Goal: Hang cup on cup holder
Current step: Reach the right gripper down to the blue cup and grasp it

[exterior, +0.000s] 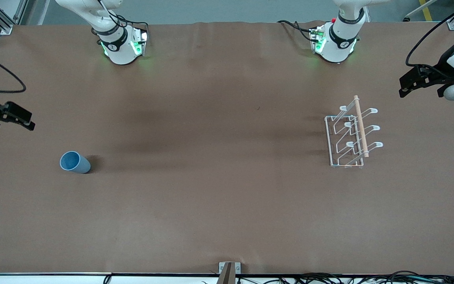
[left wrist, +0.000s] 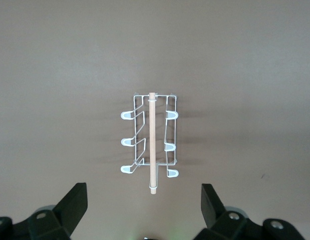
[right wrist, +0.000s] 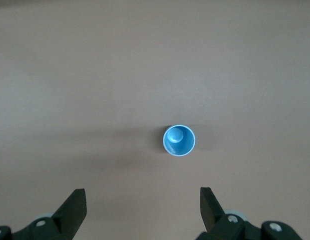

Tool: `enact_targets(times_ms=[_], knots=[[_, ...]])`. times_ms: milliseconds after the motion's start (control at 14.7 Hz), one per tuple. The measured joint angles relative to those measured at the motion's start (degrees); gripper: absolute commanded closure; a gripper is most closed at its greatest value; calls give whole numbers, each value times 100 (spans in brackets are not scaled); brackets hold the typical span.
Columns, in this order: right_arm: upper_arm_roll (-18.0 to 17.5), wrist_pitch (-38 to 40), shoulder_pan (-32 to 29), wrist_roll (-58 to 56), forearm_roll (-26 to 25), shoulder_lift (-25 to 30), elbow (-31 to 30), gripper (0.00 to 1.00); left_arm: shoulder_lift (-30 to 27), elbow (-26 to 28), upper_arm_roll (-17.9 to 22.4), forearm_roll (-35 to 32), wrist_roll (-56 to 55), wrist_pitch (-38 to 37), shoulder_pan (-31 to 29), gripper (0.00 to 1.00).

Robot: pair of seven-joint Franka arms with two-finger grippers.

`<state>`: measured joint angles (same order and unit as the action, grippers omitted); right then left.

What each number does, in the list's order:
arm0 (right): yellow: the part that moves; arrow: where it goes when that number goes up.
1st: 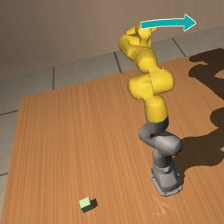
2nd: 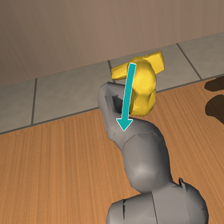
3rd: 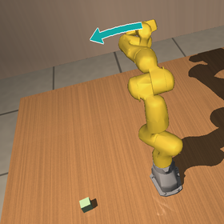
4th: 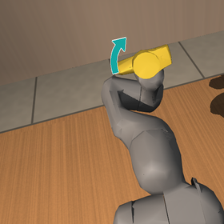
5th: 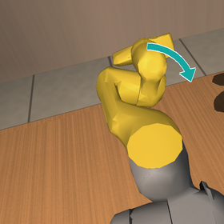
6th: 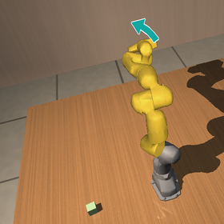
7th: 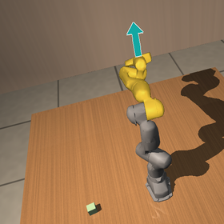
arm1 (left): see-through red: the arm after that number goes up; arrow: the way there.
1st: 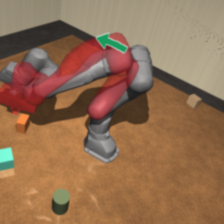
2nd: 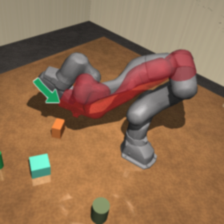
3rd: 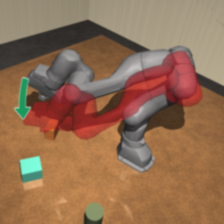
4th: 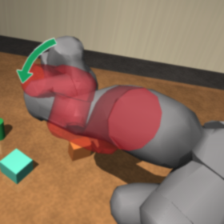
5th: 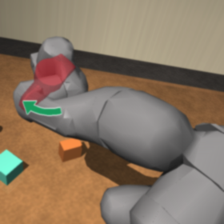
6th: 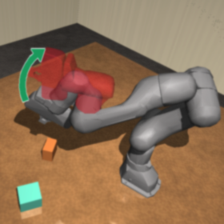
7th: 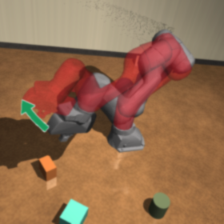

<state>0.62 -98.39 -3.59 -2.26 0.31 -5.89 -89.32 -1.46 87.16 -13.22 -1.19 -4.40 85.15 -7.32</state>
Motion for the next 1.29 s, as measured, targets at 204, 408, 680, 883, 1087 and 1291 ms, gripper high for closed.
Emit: enact_targets(times_ms=[204, 408, 680, 883, 1087, 1291], knots=[[5, -661, -250, -200, 0, -547, -205, 0, 2, 2, 0, 0, 0, -1, 0, 0], [9, -1498, -468, -656, 0, -1057, -566, 0, 6, 5, -4, 2, 0, -4, 1, 0], [16, -1931, -747, -1162, 2, -1671, -794, 0, 9, 7, -18, 6, 0, -103, 3, 0], [17, -2194, -902, -1378, 17, -1848, -1134, 0, 10, 8, -18, 6, 0, -144, 2, 0], [-12, -2840, -895, -1391, 19, -1877, -1679, 1, 10, 9, -16, 6, 0, -185, -1, 0], [-30, -3370, -891, -1392, 19, -1884, -2087, 54, 10, 9, -12, 6, 0, -225, -5, 0]])
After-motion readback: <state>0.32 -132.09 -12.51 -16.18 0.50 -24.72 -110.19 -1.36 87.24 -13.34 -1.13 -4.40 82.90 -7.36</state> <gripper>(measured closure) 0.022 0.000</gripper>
